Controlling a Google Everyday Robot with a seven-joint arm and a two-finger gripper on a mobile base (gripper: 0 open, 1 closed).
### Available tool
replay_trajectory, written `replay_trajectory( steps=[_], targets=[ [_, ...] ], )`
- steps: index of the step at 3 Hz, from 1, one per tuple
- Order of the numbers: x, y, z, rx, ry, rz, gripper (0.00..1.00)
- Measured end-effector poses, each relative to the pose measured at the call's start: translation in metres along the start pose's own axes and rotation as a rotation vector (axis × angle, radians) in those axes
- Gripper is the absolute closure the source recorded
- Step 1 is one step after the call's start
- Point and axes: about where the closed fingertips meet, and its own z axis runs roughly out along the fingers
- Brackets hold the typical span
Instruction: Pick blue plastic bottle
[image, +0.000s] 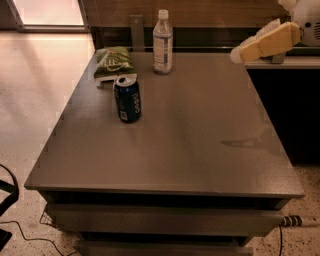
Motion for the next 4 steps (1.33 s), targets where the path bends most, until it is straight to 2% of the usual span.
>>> replay_trajectory(
  steps=[1,2,3,4],
  targets=[
    [-0.006,-0.019,0.041,0.043,-0.119,0.076,0.0],
    [-0.009,-0.034,0.075,0.07,-0.189,0.119,0.0],
    [-0.009,-0.04,0.108,0.074,-0.198,0.135,0.0],
    [-0.003,-0.048,0.16,0.046,-0.188,0.146,0.0]
  ],
)
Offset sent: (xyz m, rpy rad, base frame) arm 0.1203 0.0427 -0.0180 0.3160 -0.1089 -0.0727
